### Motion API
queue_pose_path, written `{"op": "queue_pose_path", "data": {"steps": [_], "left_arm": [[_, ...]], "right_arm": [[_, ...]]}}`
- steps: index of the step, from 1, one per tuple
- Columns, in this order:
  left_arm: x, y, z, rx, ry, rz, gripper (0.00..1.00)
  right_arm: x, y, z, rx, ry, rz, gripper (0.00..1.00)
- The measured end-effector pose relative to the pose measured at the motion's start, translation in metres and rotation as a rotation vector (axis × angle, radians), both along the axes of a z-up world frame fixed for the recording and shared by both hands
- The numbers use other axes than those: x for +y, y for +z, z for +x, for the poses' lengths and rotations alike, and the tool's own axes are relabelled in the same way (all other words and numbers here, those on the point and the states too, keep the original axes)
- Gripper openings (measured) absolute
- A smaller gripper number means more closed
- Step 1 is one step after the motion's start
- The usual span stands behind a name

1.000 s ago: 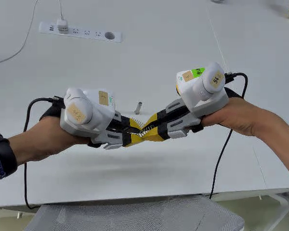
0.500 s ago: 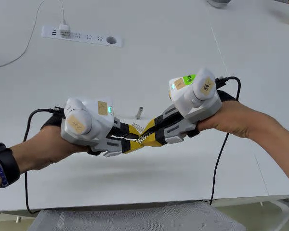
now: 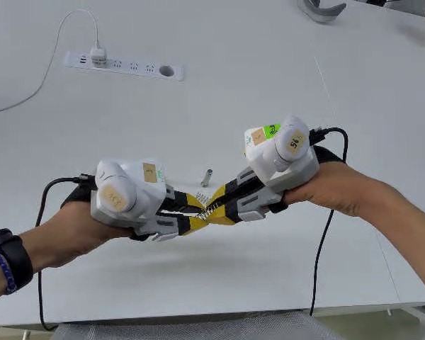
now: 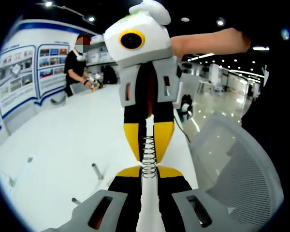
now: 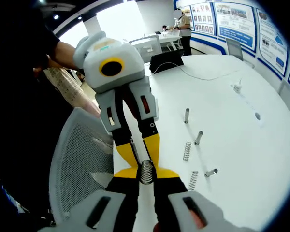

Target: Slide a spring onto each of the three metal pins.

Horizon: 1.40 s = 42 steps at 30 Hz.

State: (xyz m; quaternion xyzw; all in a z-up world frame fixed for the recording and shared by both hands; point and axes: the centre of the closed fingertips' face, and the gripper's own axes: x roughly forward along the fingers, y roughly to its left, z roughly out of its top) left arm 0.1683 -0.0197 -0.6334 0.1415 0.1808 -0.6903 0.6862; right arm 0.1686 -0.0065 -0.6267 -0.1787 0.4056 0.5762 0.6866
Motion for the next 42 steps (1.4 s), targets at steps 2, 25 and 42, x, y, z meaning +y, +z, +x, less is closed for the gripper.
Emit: {"op": "queue_pose_path", "data": {"steps": [2,25,42], "left_arm": [[0.002,-0.002,0.004,-0.002,0.012,0.005,0.12],[0.033,-0.016,0.051,0.029,0.254,0.039,0.32],[0.082,-0.023,0.088,0.014,0.456,0.063,0.44]], "right_arm": [[-0.001,0.0,0.003,-0.005,-0.007,-0.003,0.12],[-0.019,-0.001,0.029,-0.045,-0.068,-0.032,0.12],[-0.016,-0.006,0.052,-0.062,-0.069,-0.053,0.12]]}}
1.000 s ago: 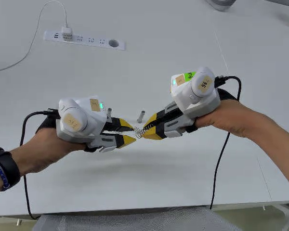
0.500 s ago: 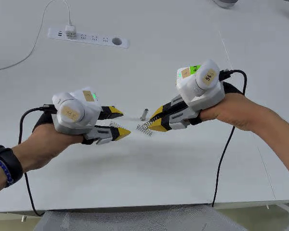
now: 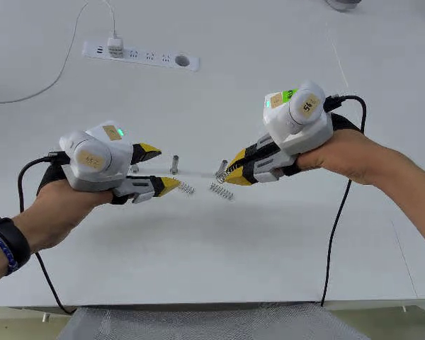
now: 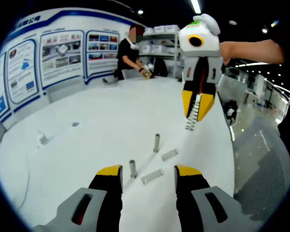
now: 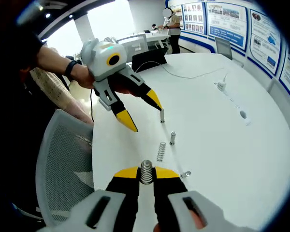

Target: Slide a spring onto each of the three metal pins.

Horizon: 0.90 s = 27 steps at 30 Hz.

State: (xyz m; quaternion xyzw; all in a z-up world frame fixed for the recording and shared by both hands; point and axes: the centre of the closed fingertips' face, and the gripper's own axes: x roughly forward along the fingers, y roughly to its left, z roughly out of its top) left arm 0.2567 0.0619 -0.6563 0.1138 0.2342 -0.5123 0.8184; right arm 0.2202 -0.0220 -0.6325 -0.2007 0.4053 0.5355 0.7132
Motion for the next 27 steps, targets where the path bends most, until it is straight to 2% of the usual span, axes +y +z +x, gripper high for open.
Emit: {"op": "queue_pose_path", "data": {"steps": [3,8,16,27], "left_arm": [[0.013,-0.005,0.01,0.007,0.061,0.005,0.45],[0.031,-0.01,0.021,0.014,0.121,0.006,0.46],[0.051,-0.026,0.024,0.034,0.162,0.037,0.5],[0.072,-0.048,0.021,0.091,0.216,0.06,0.57]], "right_arm": [[0.004,-0.001,0.007,-0.004,0.002,-0.003,0.12],[0.013,-0.001,0.017,-0.011,0.013,-0.007,0.12],[0.031,0.0,0.034,-0.023,0.04,-0.021,0.12],[0.059,0.0,0.054,-0.035,0.088,-0.037,0.12]]}}
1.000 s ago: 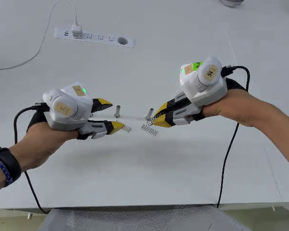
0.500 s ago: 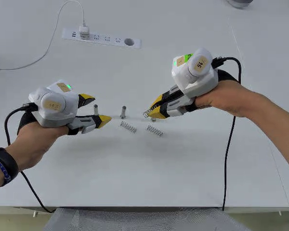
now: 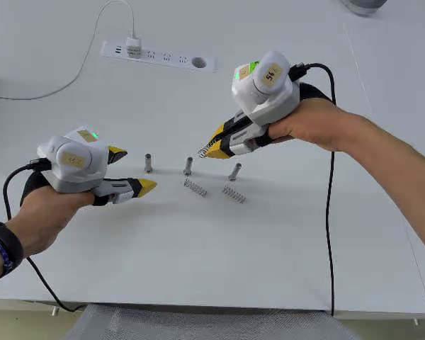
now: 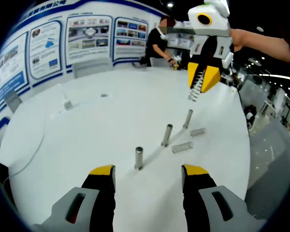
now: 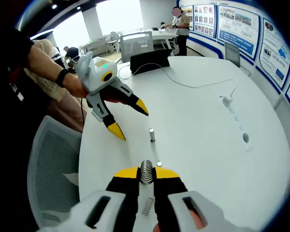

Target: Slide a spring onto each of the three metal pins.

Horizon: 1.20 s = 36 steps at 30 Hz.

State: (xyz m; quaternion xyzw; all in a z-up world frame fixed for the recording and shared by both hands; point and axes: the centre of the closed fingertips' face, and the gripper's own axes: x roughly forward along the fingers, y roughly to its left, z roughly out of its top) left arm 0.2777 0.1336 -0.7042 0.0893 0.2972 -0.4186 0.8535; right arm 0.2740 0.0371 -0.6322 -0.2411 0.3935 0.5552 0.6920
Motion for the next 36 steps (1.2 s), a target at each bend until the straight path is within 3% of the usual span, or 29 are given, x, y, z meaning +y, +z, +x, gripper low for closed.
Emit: {"op": "queue_pose_path", "data": {"steps": [11,24,36], "left_arm": [[0.015,-0.011,-0.002,0.034,0.039,-0.003,0.59],[0.019,-0.015,-0.003,0.041,0.051,-0.006,0.59],[0.022,-0.015,-0.002,0.042,0.06,-0.014,0.6]], "right_arm": [[0.028,-0.009,0.014,0.006,0.068,-0.03,0.12],[0.055,-0.017,0.031,0.001,0.151,-0.078,0.12],[0.074,-0.028,0.033,0.001,0.218,-0.115,0.12]]}}
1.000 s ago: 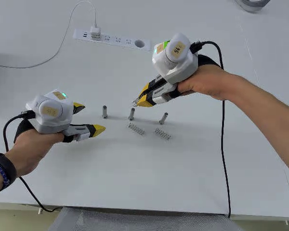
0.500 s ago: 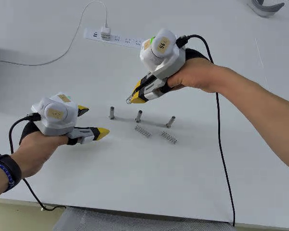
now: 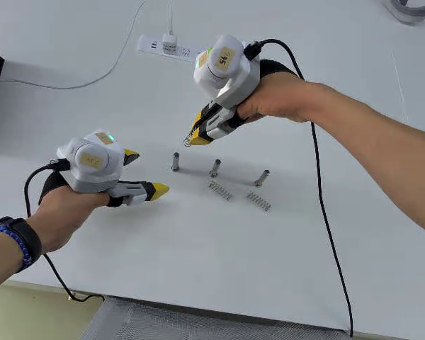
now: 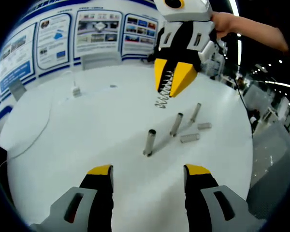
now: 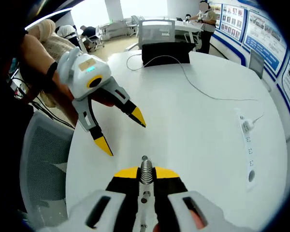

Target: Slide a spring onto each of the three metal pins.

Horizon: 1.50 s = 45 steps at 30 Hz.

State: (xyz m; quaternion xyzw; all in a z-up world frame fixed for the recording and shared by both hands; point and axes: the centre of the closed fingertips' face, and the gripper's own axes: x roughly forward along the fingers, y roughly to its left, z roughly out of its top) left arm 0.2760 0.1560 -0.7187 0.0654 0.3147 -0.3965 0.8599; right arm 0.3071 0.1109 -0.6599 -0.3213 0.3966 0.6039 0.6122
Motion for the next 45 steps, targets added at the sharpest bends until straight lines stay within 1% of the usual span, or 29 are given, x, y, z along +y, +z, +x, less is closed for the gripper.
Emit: {"op": "queue_pose_path", "data": {"steps": [10,19,25,29,32,36,38,45], "left_arm": [[0.005,-0.003,-0.001,0.008,0.005,0.003,0.61],[0.011,-0.004,-0.001,0.012,0.017,0.002,0.61],[0.015,-0.005,-0.001,0.017,0.022,0.003,0.61],[0.017,-0.005,-0.001,0.017,0.026,0.004,0.61],[0.018,-0.005,0.0,0.017,0.029,0.003,0.61],[0.019,-0.006,0.001,0.017,0.031,0.002,0.6],[0.02,-0.006,0.001,0.018,0.031,0.004,0.6],[0.023,-0.006,0.003,0.018,0.037,0.002,0.6]], "right_arm": [[0.012,-0.012,-0.005,0.006,0.051,-0.033,0.12],[0.017,-0.022,-0.008,0.014,0.082,-0.056,0.12],[0.017,-0.029,-0.009,0.004,0.109,-0.088,0.12],[0.019,-0.029,-0.009,0.006,0.11,-0.087,0.12],[0.017,-0.029,-0.006,-0.012,0.131,-0.108,0.12],[0.017,-0.029,-0.007,-0.009,0.137,-0.114,0.12],[0.016,-0.03,-0.008,-0.014,0.15,-0.122,0.12],[0.017,-0.03,-0.006,-0.023,0.16,-0.133,0.12]]}}
